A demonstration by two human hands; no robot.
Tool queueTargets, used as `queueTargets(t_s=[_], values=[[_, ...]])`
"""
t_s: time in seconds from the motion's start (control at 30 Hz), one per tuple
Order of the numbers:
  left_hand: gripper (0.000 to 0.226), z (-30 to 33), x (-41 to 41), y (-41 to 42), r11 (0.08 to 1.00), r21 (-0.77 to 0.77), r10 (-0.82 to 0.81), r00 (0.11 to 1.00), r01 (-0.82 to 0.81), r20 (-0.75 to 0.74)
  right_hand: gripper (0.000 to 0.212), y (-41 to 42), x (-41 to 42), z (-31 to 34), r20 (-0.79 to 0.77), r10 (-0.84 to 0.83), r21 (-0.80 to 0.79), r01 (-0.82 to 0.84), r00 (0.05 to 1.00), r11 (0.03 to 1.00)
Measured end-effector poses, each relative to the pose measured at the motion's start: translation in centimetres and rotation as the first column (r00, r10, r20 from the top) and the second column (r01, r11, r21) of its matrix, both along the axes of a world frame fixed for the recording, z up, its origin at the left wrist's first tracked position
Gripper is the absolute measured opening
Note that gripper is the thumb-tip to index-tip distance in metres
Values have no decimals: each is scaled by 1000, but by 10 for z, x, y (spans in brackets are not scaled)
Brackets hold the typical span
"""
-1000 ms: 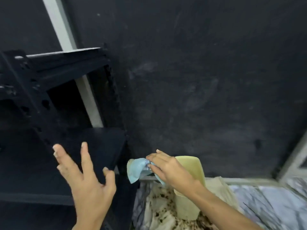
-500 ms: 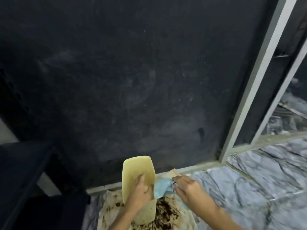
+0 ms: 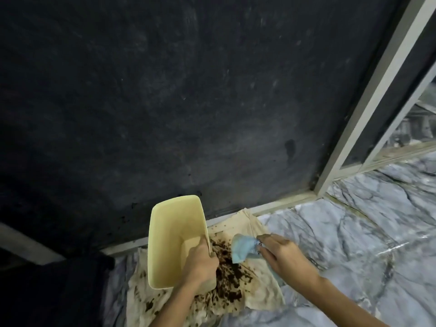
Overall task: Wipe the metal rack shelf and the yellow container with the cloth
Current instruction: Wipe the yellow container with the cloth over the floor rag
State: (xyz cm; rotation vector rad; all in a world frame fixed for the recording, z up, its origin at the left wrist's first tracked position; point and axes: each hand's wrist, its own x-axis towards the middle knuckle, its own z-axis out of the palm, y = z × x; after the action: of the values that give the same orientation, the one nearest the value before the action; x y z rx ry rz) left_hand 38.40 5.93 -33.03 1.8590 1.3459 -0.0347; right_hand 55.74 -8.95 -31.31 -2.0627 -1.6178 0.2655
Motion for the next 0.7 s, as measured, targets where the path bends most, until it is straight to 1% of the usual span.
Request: queueTargets(t_s=[0.07,0.17,0.23,0.3,0.33,0.37,0.4,0.43,0.47,0.53,0.57,0.6,0.63,0.7], values=[[44,3,-18,-1,998,-70,6,999,-4,34,15,5,-2,5,-11,53,18,-52,999,998],[41,12,-48,2,984,-174,51,996,-37,78,7,21,-9,21,-7,146,35,-146,989,989],[39,19,-65,8,974,-219,86,991,-62,101,8,36,-13,32,-18,153,73,-151,988,986],[39,24,-83,14,966,-249,111,986,-77,126,11,52,-20,30,-103,73,111,-62,992,992],[39,26,-90,16,964,-251,122,984,-86,129,12,61,-25,27,-177,-15,97,33,984,995],[37,27,-98,17,964,-252,124,985,-90,121,13,69,-32,23,-271,-120,69,143,955,987],[35,28,-103,17,962,-255,128,986,-97,109,15,75,-41,18,-383,-219,44,255,897,966],[32,27,-108,18,961,-257,136,985,-105,108,16,82,-51,12,-495,-293,47,362,818,931],[30,26,-113,19,961,-254,144,983,-111,116,17,87,-62,8,-594,-333,66,457,732,887],[26,19,-118,20,961,-244,164,978,-130,127,19,94,-79,4,-777,-319,90,598,542,797],[25,17,-122,20,959,-247,176,975,-138,136,19,95,-87,0,-860,-281,69,643,425,763],[25,16,-125,20,956,-259,184,971,-140,154,18,93,-95,-5,-912,-241,48,669,332,741],[25,16,-128,19,954,-265,194,965,-142,178,17,89,-102,-10,-933,-204,51,669,297,741],[28,15,-132,16,956,-257,199,959,-144,200,18,80,-117,-26,-918,-167,91,600,359,795]])
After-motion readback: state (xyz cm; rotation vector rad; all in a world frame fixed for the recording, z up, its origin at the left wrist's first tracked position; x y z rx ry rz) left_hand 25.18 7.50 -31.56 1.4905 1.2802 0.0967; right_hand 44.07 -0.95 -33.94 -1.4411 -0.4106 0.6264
